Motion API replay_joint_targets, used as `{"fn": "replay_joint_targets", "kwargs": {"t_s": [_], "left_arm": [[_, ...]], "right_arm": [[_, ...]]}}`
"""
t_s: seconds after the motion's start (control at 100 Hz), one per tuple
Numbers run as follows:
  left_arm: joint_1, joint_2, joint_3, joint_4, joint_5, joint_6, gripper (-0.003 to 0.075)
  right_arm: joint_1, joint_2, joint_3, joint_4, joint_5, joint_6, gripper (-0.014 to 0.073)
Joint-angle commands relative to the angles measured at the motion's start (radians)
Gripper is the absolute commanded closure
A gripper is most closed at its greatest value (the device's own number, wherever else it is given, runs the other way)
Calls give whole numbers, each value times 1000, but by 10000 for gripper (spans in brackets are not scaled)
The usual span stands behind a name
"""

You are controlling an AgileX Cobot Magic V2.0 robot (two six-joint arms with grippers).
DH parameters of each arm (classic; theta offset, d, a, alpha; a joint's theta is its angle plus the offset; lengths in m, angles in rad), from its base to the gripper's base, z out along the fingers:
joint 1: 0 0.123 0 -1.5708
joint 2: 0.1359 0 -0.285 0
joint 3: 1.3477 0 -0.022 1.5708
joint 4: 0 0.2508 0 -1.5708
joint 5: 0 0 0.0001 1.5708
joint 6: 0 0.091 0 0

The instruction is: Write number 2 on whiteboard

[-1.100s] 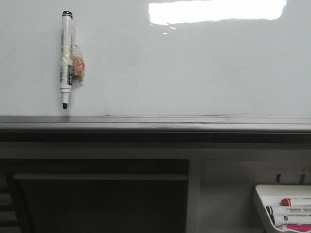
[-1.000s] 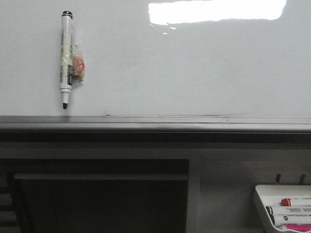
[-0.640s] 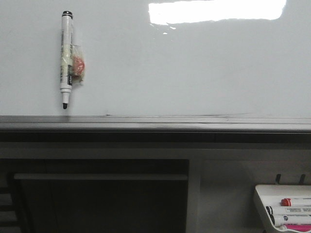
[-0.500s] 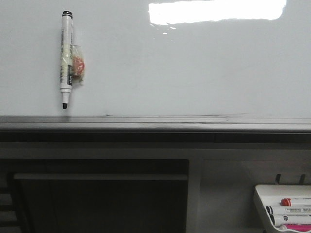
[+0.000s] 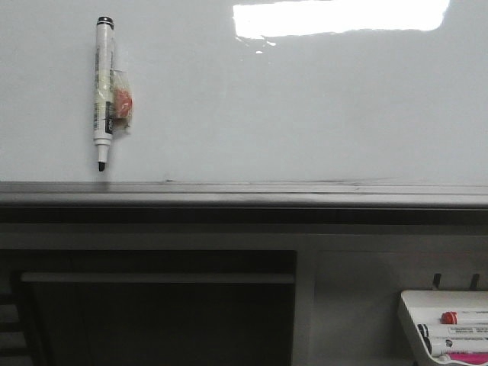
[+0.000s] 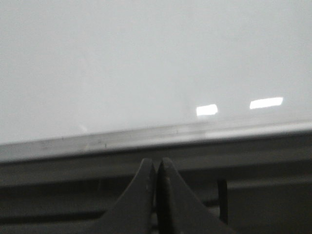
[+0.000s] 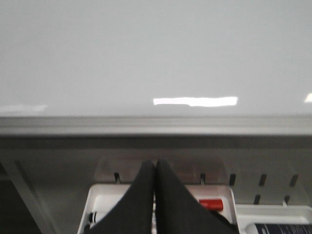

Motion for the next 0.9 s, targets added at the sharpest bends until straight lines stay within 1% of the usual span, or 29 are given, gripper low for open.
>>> {"fn": "replay_joint_targets", "kwargs": {"t_s": [0.0,0.08,0.21,0.47,0.59,0.67,0.74,0.79,0.81,0.89], "left_arm": [[0,-26,29,-5,-189,-10,739],[0,-26,29,-5,-250,-10,739],[0,-26,29,-5,-264,-10,739],[0,-26,29,-5,-266,-10,739],[0,-26,29,-15,-309,-13,739],[0,-26,29,-28,-332,-23,739],[0,-26,29,-88,-366,-23,740],[0,-26,25,-141,-380,-23,740],[0,-26,19,-151,-384,-23,740],[0,-24,-15,-154,-363,-23,740]], "right_arm": [[-5,-25,23,-1,-163,-5,644],[-5,-25,23,-1,-189,-5,644],[-5,-25,23,-22,-200,-5,644],[-5,-25,23,-22,-378,-5,644],[-5,-25,23,-22,-430,-5,644],[-5,-25,21,-22,-422,-5,644],[-5,-23,13,-20,-387,-5,644],[-5,-20,-10,11,-321,-5,644],[-5,-17,-23,39,-268,-5,644],[-5,8,-73,100,-174,-5,644]]}}
